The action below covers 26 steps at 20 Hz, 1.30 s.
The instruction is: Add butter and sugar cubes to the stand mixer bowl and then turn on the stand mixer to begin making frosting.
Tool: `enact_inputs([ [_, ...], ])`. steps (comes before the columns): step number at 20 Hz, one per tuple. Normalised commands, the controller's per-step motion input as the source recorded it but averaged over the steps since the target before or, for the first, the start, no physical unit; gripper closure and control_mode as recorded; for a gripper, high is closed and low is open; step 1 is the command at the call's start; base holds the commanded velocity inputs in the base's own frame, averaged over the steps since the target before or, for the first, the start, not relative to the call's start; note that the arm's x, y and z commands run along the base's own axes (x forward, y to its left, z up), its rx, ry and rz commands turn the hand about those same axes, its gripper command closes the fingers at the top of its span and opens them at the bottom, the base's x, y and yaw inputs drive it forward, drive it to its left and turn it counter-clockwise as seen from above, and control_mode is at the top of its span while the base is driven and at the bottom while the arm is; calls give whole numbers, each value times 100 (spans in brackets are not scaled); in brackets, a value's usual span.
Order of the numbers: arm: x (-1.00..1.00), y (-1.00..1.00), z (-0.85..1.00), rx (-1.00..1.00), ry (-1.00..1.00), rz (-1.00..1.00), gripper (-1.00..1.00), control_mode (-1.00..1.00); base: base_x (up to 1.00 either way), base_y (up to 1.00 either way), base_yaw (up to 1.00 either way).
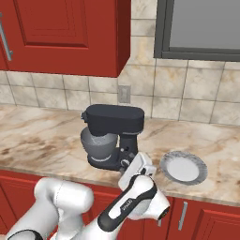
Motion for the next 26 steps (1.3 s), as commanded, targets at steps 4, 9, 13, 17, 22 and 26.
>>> enact_inputs([
  [4, -3, 5, 0, -18, 21, -12, -100, -100, 0, 0, 0],
  [9, 1, 24, 0, -4, 9, -8, -100, -100, 0, 0, 0],
  [13, 0, 6, 0, 0, 1, -9, -100, -100, 0, 0, 0],
  [17, 9, -1, -3, 0, 0, -10, -100, -100, 0, 0, 0],
  [22, 14, -17, -4, 1, 0, -8, -100, -100, 0, 0, 0],
  [26, 8, -41, -18, 3, 0, -5, -100, -100, 0, 0, 0],
])
